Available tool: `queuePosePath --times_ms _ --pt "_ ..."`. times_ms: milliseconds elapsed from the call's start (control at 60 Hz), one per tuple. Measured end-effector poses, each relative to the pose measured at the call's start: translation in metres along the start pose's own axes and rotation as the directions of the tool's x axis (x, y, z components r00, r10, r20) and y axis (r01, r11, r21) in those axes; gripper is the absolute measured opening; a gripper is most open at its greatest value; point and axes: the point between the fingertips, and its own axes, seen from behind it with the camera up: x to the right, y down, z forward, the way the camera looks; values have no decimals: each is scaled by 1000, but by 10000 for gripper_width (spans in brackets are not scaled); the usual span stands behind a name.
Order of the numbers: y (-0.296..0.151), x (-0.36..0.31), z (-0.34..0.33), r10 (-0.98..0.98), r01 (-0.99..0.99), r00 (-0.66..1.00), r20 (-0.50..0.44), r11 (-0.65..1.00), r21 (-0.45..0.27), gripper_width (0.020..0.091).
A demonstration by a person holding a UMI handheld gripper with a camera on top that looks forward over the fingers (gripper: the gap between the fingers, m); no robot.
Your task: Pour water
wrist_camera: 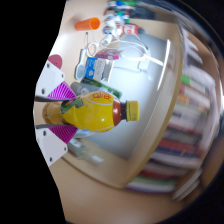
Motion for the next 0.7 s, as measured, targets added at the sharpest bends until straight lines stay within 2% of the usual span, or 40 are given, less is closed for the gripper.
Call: queuePosePath --times_ms 67,133,217,300,383,450,550,700 --pt "-46 -34 11 -260 261 965 -15 965 21 305" --pt "-71 -84 24 -509 509 861 -28 860 42 303" --pt "-83 -142 42 -785 786 618 -45 616 53 302" --pt "-83 -184 54 -938 937 345 -45 341 80 300" --pt "-77 -211 66 -997 994 42 -67 35 103 300" --pt "-70 -227 72 -992 987 -108 -62 -115 114 302" --pt "-79 -225 76 -977 977 -199 -79 -205 67 301" --pt "-86 -226 78 -959 962 -267 -94 -272 39 302"
